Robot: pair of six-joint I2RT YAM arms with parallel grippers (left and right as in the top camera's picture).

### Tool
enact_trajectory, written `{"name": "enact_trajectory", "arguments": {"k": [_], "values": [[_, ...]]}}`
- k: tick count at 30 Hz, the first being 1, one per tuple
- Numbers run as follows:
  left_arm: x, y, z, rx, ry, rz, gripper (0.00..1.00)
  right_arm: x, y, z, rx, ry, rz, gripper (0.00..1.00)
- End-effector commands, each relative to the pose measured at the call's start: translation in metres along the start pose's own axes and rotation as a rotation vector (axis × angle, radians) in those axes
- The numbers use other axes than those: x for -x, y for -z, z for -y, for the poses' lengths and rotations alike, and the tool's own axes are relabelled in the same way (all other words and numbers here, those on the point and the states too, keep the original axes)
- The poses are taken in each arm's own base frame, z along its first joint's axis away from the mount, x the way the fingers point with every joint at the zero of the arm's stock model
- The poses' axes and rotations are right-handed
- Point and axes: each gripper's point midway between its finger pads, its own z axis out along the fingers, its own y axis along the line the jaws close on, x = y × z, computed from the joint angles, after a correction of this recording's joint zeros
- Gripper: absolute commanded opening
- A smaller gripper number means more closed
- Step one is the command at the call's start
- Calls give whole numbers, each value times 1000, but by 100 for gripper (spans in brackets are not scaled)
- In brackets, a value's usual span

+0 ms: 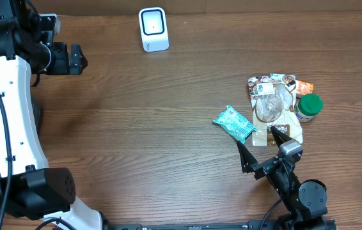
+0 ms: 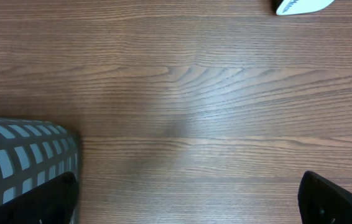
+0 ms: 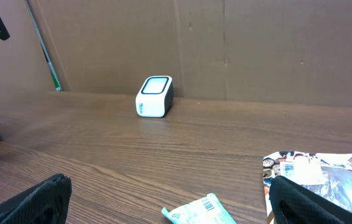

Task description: Scan the item barcode

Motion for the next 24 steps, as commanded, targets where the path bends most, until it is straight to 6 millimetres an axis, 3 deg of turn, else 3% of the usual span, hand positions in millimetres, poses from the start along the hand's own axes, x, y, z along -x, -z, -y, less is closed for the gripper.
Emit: {"name": "enact_trajectory", "arguments": {"k": [1,20,24], "values": [[0,-1,-1,1,-8,0,100,-1,0,0,2,-4,7,100],[0,-2,-2,1,-8,-2,100,-1,0,0,2,-4,7,100],[1,13,3,3,-18,32,99,-1,0,0,2,-4,7,100]]}}
